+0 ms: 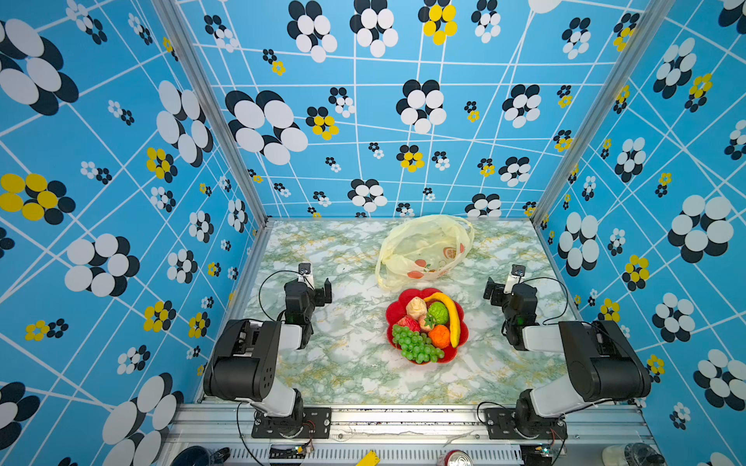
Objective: Take fruits out of the plastic bag
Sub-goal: Reset both arms
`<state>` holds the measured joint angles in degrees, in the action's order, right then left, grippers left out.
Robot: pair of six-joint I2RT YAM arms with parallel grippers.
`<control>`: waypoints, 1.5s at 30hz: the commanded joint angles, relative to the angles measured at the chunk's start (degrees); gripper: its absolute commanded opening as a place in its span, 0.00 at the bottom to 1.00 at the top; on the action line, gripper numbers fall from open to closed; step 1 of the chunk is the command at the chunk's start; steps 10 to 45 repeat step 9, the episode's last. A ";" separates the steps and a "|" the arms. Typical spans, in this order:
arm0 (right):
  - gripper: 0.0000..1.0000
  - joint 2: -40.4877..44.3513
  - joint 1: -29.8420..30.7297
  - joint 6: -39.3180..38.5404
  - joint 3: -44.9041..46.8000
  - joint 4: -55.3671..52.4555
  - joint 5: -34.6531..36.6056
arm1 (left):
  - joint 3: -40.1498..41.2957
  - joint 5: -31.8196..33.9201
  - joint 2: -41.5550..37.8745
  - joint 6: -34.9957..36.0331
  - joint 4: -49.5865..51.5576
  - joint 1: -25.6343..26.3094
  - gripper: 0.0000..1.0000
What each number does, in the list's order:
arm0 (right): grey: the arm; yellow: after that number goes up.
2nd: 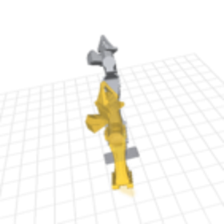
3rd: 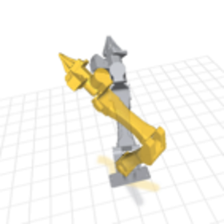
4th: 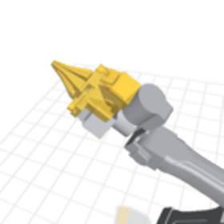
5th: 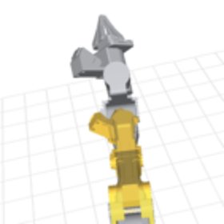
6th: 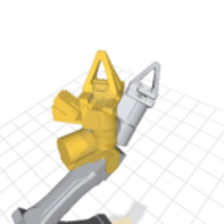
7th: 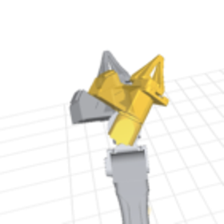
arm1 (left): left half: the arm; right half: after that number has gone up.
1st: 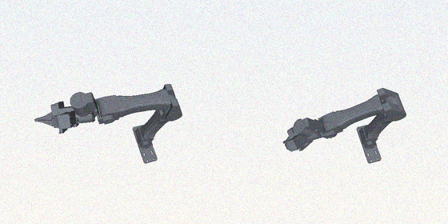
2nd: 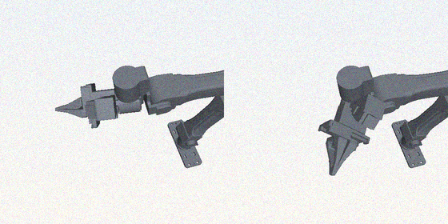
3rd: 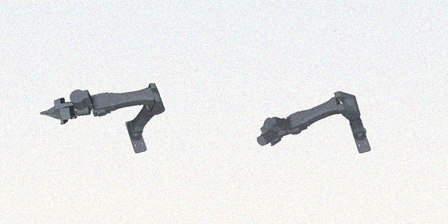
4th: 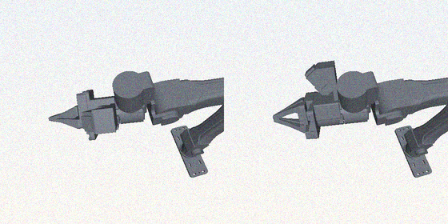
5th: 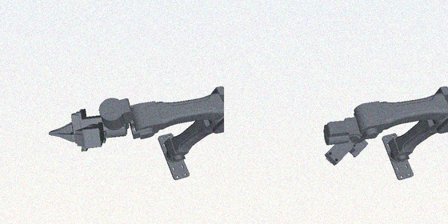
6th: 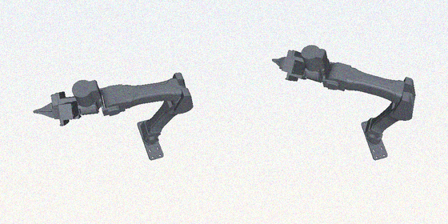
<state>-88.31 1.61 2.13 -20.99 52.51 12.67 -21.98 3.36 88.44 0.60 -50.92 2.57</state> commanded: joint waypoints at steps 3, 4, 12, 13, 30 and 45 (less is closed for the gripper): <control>0.99 -0.46 0.33 -0.51 -1.22 -0.77 -1.25 | 0.05 -0.71 0.06 -0.60 -1.34 -0.58 0.99; 0.99 -0.46 0.24 -0.35 -1.33 -0.98 -1.42 | 0.03 -0.76 0.06 -0.60 -1.35 -0.50 0.99; 0.99 -0.36 -0.02 -0.31 -1.12 -0.66 -1.76 | 0.04 -0.72 0.06 -0.60 -1.25 -0.63 0.99; 0.99 -0.36 -0.02 -0.31 -1.12 -0.66 -1.76 | 0.04 -0.72 0.06 -0.60 -1.25 -0.63 0.99; 0.99 -0.36 -0.02 -0.31 -1.12 -0.66 -1.76 | 0.04 -0.72 0.06 -0.60 -1.25 -0.63 0.99; 0.99 -0.36 -0.02 -0.31 -1.12 -0.66 -1.76 | 0.04 -0.72 0.06 -0.60 -1.25 -0.63 0.99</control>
